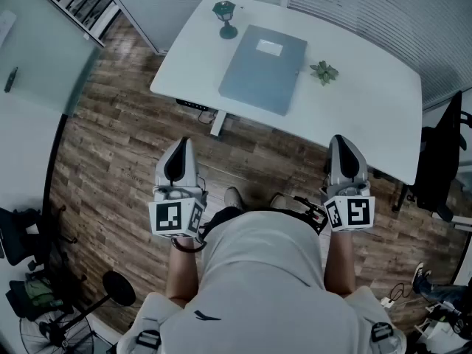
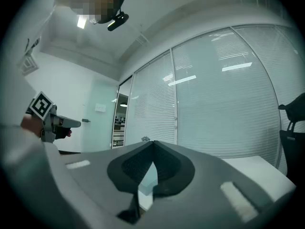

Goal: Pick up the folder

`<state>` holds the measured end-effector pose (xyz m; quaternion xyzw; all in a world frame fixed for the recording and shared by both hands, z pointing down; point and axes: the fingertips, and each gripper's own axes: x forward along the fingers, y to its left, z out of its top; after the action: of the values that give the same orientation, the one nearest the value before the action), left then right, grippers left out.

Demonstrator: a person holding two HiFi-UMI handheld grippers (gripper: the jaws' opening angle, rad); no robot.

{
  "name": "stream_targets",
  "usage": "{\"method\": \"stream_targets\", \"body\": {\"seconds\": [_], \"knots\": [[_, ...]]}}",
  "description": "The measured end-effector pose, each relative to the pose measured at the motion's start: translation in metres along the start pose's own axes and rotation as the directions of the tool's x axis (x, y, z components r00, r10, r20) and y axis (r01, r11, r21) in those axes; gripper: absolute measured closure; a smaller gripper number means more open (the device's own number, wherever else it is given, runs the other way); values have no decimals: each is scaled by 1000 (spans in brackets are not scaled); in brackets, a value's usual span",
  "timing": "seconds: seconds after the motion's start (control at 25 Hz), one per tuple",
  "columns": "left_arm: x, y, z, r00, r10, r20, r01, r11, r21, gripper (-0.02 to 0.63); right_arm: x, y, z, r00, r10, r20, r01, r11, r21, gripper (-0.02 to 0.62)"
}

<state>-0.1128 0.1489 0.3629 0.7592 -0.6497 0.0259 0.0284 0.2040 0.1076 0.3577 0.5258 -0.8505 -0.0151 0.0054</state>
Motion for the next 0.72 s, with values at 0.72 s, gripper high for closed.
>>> {"method": "stream_targets", "body": {"seconds": [0.72], "knots": [[0,2,-2,1000,8,-3,-8,1000,2,601,2,2,-1,1000,14,6,-14,1000,27,594]]}}
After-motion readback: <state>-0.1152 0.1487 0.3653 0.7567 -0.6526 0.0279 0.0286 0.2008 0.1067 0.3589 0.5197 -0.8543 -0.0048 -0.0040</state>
